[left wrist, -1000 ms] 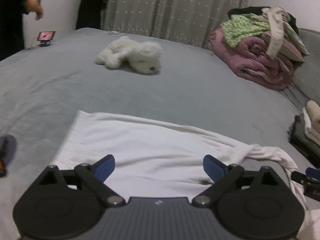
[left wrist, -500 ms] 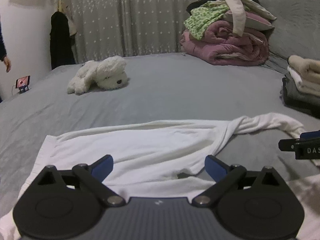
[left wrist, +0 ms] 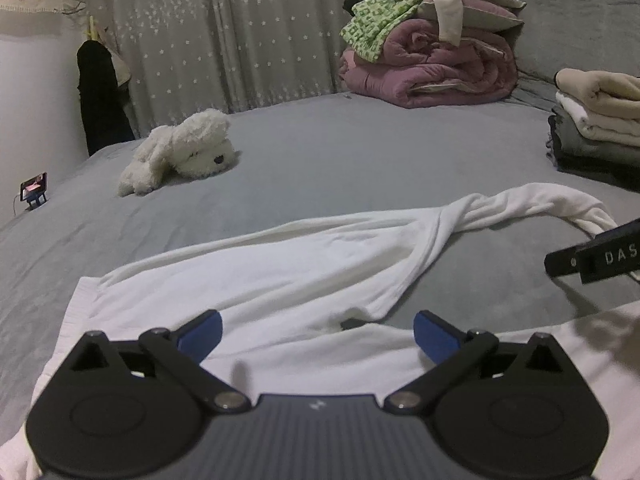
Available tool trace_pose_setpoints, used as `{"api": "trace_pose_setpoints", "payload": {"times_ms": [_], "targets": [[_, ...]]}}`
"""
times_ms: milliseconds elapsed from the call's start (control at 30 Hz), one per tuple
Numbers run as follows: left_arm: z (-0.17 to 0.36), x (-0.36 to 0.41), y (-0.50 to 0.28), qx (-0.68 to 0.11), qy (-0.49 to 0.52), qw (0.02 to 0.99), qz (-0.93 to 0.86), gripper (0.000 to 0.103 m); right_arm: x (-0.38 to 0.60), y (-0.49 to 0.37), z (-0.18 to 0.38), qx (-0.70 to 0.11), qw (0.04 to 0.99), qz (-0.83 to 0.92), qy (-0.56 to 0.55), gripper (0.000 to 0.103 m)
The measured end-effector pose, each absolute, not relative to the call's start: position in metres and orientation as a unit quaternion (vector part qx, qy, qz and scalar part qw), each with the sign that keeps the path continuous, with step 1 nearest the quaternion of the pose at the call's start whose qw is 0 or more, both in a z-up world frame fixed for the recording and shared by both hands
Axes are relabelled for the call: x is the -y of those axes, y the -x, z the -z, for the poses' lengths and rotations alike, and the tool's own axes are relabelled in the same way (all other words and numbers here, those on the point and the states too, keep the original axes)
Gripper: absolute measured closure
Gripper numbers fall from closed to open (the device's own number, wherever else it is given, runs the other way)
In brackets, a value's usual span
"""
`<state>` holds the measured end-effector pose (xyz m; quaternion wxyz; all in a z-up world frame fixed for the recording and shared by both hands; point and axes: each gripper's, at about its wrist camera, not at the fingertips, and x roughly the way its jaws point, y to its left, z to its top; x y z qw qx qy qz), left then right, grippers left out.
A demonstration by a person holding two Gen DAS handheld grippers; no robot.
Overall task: Fold clothes
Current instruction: 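Release the pants with both grippers and lift them away, then grasp the white pant leg with the right gripper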
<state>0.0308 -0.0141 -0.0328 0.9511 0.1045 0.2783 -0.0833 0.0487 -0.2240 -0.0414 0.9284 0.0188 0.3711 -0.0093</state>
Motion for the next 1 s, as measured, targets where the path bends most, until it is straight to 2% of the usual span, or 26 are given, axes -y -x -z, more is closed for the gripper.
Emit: {"api": "trace_pose_setpoints", "payload": {"times_ms": [233, 667, 1000], "targets": [[0.038, 0.011, -0.038, -0.295, -0.096, 0.948, 0.076, 0.001, 0.232, -0.057, 0.041, -0.375, 0.926, 0.013, -0.032, 0.026], [0.029, -0.005, -0.056, -0.306, -0.001, 0.950, 0.055, 0.001, 0.256, -0.059, 0.031, -0.357, 0.932, 0.045, -0.048, 0.026], [0.026, -0.006, -0.054, -0.286, -0.001, 0.957, 0.042, 0.001, 0.285, -0.057, 0.027, -0.340, 0.934, 0.091, -0.052, 0.026]]}}
